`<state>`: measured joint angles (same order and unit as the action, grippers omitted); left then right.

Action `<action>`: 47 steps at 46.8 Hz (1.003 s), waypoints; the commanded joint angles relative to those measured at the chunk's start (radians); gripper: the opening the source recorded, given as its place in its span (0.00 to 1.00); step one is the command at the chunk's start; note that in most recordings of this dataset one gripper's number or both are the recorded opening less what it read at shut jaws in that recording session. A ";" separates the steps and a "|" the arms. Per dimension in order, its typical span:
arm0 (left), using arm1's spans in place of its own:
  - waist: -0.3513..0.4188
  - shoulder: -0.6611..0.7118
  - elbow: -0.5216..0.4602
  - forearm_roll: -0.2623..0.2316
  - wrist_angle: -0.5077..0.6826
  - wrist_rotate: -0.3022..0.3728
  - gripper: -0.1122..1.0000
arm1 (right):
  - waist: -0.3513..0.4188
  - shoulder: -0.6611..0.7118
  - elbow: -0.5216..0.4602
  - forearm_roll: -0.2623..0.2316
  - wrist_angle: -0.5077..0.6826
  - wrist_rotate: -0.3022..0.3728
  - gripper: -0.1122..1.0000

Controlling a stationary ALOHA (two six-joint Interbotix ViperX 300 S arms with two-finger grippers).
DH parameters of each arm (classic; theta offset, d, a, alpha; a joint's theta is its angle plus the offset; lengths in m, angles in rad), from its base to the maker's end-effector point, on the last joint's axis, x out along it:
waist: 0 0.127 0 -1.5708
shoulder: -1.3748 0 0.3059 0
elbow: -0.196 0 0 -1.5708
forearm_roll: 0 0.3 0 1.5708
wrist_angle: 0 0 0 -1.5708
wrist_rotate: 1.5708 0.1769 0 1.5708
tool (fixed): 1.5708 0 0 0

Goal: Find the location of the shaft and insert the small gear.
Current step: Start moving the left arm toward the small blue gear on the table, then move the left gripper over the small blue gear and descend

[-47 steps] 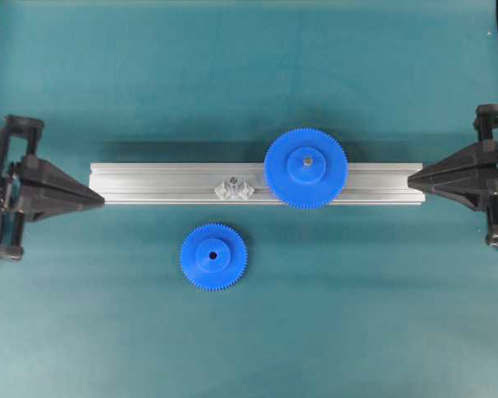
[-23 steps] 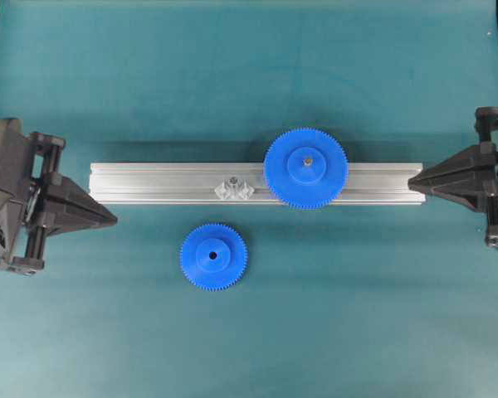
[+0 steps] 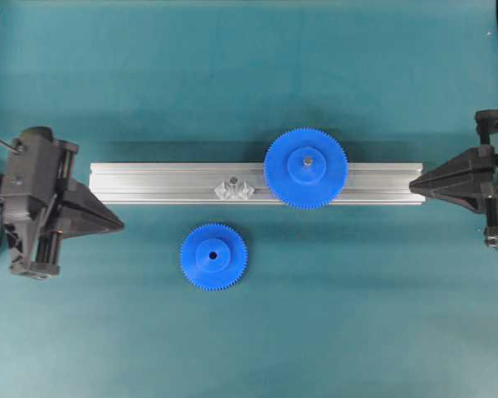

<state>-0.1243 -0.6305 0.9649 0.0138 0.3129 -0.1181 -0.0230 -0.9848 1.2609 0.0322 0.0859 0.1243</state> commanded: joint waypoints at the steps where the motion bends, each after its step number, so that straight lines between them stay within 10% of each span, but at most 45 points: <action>1: -0.005 0.025 -0.038 0.003 -0.003 -0.002 0.10 | -0.006 0.006 -0.011 0.002 -0.005 0.011 0.13; 47: -0.006 0.373 -0.267 0.002 0.095 -0.008 0.10 | -0.012 0.006 0.005 0.002 -0.005 0.011 0.13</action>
<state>-0.1258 -0.2654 0.7394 0.0138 0.3988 -0.1243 -0.0322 -0.9848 1.2747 0.0322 0.0859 0.1243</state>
